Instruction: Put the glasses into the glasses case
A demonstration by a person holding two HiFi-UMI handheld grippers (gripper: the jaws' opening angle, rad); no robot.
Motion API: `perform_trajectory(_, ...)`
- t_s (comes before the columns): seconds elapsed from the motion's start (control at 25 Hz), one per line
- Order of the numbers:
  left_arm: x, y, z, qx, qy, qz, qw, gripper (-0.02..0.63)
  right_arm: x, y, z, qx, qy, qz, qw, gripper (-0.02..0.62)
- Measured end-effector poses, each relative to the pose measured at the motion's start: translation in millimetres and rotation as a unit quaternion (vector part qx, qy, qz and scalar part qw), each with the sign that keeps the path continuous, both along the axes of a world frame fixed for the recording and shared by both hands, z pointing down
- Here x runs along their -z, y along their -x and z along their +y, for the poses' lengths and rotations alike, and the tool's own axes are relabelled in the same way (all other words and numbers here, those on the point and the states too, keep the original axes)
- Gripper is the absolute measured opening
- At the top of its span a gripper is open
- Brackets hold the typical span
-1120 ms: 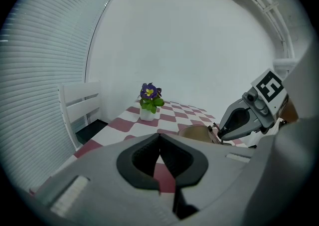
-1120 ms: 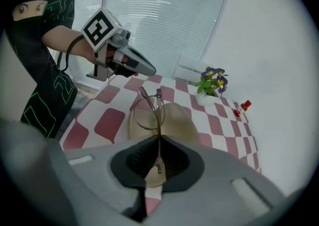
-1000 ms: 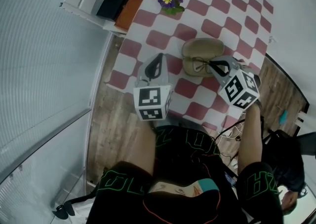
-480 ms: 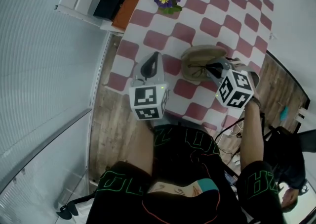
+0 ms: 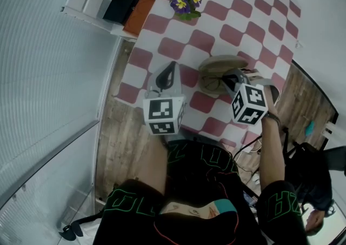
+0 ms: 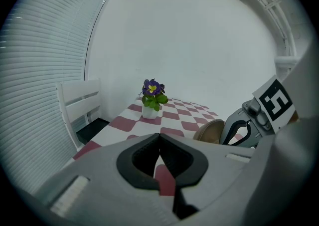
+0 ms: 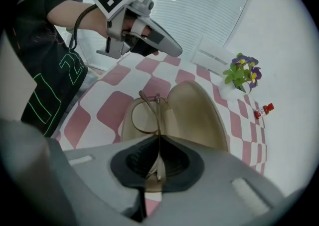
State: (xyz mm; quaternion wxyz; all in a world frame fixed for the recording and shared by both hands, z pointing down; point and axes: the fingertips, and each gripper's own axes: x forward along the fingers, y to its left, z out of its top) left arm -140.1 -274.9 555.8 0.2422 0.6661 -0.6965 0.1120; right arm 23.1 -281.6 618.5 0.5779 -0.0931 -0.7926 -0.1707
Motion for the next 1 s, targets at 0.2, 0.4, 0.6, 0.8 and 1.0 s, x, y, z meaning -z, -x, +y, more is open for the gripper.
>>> perform_trajectory(0.2, 1, 4, -1, 0.004, -0.002, 0.001, 1.0000, 0.008, -7, 1, -2, 0.000, -0.022, 0.018, 1.000, 0.017)
perform_trajectory(0.4, -2, 1, 0, 0.000, 0.001, 0.003, 1.0000, 0.008, -11, 2, -3, -0.005, -0.040, 0.027, 0.999, 0.017)
perform_trajectory(0.6, -2, -1, 1, -0.003, 0.001, 0.004, 1.0000, 0.008, -13, 2, -4, -0.007, -0.053, 0.029, 0.998, 0.017)
perform_trajectory(0.8, -2, -6, 1, -0.009, 0.002, 0.007, 0.9999, 0.008, -14, 3, -5, 0.000, -0.072, 0.031, 0.997, 0.018)
perform_trajectory(1.0, -1, -7, 1, -0.010, -0.001, 0.011, 0.9999, 0.008, -13, 2, -5, -0.007, -0.074, 0.025, 0.997, 0.041)
